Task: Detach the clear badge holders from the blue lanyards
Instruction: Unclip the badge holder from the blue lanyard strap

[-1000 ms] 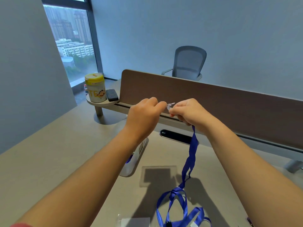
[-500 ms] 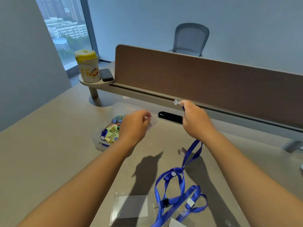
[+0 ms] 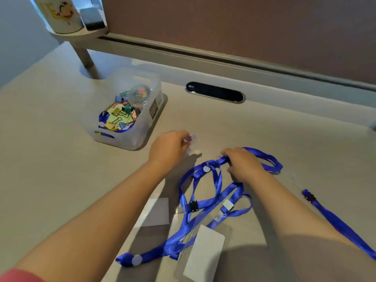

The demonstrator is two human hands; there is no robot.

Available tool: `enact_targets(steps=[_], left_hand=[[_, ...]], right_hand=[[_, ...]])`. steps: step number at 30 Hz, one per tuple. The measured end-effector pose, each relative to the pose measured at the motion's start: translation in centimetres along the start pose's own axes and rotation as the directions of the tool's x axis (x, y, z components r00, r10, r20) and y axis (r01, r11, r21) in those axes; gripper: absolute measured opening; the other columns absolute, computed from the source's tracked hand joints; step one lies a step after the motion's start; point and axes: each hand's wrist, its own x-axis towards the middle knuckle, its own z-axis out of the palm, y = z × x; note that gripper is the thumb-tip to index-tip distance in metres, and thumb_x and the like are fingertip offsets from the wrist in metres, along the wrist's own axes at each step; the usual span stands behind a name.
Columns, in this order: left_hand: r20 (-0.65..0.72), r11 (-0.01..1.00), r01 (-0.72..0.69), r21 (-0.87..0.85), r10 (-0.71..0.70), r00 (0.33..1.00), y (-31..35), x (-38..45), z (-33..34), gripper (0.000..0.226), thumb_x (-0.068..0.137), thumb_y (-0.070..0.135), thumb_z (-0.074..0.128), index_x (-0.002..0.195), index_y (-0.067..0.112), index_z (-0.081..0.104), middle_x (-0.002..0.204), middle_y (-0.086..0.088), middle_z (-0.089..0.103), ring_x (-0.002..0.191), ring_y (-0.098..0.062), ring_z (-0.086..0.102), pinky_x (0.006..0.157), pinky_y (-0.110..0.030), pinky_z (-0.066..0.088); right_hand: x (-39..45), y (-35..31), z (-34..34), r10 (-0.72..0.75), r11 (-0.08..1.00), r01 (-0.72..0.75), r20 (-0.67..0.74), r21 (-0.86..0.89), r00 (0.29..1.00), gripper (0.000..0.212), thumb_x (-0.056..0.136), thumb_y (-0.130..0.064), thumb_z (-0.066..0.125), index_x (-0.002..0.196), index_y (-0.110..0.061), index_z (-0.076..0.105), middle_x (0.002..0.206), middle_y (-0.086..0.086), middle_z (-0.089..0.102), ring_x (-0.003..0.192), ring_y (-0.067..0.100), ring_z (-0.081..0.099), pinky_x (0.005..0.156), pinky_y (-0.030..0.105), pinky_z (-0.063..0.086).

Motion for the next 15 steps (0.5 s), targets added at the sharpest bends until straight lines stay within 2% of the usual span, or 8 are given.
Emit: enact_targets(steps=[2,4,8,12,15], left_hand=[[0.001,1.0,0.006,0.007,-0.006,1.0,0.1,0.2,0.1,0.021,0.088,0.014,0.052,0.105,0.008,0.063,0.103,-0.016,0.069,0.095,-0.031,0.062,0.083,-0.041,0.052],[0.005,1.0,0.017,0.007,-0.017,1.0,0.2,0.2,0.2,0.021,0.089,0.014,0.051,0.106,0.008,0.062,0.104,-0.016,0.068,0.094,-0.031,0.062,0.084,-0.042,0.052],[0.002,0.998,0.061,-0.006,-0.061,0.998,0.4,0.3,-0.1,0.023,0.09,0.015,0.05,0.109,0.009,0.061,0.11,-0.014,0.067,0.096,-0.029,0.062,0.085,-0.038,0.052],[-0.044,0.993,0.089,-0.078,-0.093,0.995,0.2,0.3,-1.1,0.022,0.09,0.014,0.049,0.107,0.008,0.062,0.107,-0.015,0.068,0.095,-0.028,0.062,0.083,-0.036,0.05],[-0.079,0.983,0.111,-0.144,-0.123,0.989,-0.3,0.5,-2.2,0.019,0.09,0.014,0.051,0.103,0.008,0.063,0.105,-0.014,0.069,0.093,-0.025,0.062,0.08,-0.032,0.048]], right_hand=[[0.4,0.0,0.1,-0.002,1.0,0.002,-0.037,-0.003,0.999,0.032,0.088,-0.014,0.053,0.121,-0.012,0.05,0.119,0.012,0.058,0.108,0.031,0.055,0.086,0.039,0.045],[0.8,0.0,-0.1,-0.011,0.996,0.003,-0.09,-0.085,0.996,0.023,0.09,-0.019,0.051,0.111,-0.008,0.054,0.113,0.012,0.061,0.103,0.031,0.058,0.079,0.037,0.043],[0.8,0.6,-0.2,0.015,0.973,-0.04,-0.112,-0.226,0.994,0.021,0.092,-0.01,0.044,0.107,-0.005,0.057,0.104,0.013,0.059,0.094,0.03,0.055,0.069,0.034,0.035],[0.8,0.2,-2.0,0.084,0.986,-0.096,-0.09,-0.138,0.992,0.023,0.092,-0.011,0.046,0.11,-0.001,0.054,0.114,0.015,0.051,0.088,0.031,0.051,0.067,0.033,0.034],[0.9,-0.8,-4.4,0.148,0.989,-0.148,-0.095,0.005,0.984,0.021,0.092,-0.009,0.042,0.109,-0.002,0.051,0.111,0.018,0.059,0.079,0.03,0.046,0.067,0.032,0.035]])
